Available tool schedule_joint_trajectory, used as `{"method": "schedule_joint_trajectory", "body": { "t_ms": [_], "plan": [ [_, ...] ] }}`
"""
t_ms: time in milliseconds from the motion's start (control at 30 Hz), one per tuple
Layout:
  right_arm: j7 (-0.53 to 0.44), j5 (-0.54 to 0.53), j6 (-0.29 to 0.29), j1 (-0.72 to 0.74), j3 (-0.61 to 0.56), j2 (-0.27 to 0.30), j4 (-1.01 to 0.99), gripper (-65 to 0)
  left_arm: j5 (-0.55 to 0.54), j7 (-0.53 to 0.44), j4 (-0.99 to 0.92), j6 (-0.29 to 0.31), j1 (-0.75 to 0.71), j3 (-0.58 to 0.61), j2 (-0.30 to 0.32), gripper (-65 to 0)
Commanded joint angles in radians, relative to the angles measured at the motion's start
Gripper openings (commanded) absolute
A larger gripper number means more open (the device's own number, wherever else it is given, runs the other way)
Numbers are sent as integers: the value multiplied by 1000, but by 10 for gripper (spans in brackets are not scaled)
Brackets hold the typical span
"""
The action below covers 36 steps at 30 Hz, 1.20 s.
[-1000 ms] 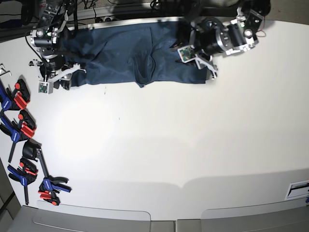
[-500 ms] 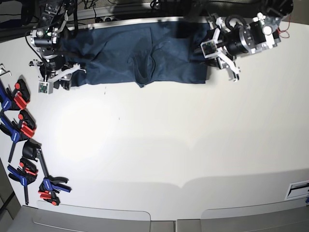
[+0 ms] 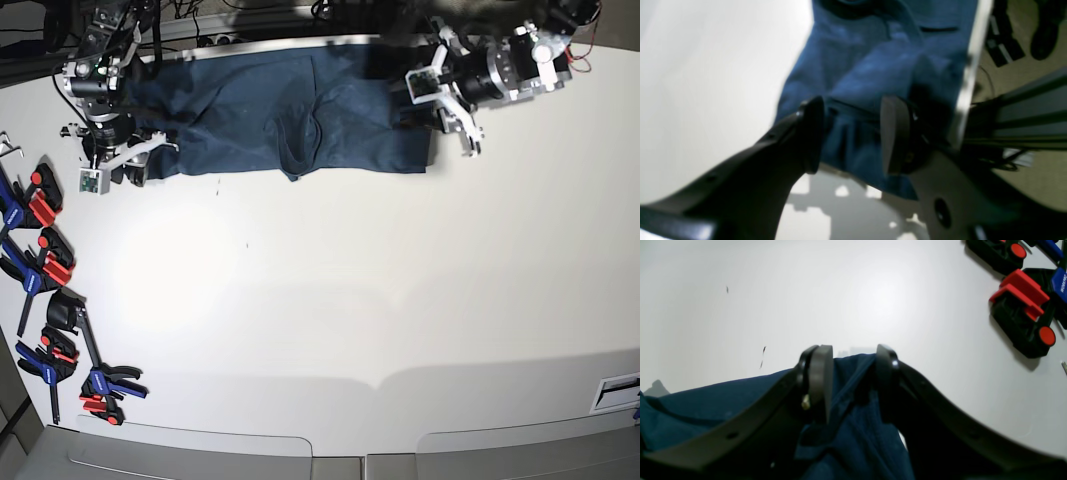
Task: Fold the T-shirt properly
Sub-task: 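Move the left gripper to the folded edge and grasp it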
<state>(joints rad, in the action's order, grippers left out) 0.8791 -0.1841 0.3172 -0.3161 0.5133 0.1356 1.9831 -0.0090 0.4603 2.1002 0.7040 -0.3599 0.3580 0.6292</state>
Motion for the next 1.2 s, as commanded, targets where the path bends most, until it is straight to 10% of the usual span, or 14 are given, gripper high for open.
{"method": "schedule_joint_trajectory", "body": {
  "t_ms": [0, 767, 1167],
  "plan": [
    [-28, -7, 0, 6, 5, 11, 18, -450, 10, -23, 2, -6, 2, 8, 8, -391],
    [-31, -8, 0, 6, 5, 11, 18, -450, 236, -145, -39, -59, 47, 182, 0, -394],
    [-30, -7, 0, 5, 5, 11, 18, -450, 124, -83, -39, -61, 47, 182, -75, -650]
  ]
}}
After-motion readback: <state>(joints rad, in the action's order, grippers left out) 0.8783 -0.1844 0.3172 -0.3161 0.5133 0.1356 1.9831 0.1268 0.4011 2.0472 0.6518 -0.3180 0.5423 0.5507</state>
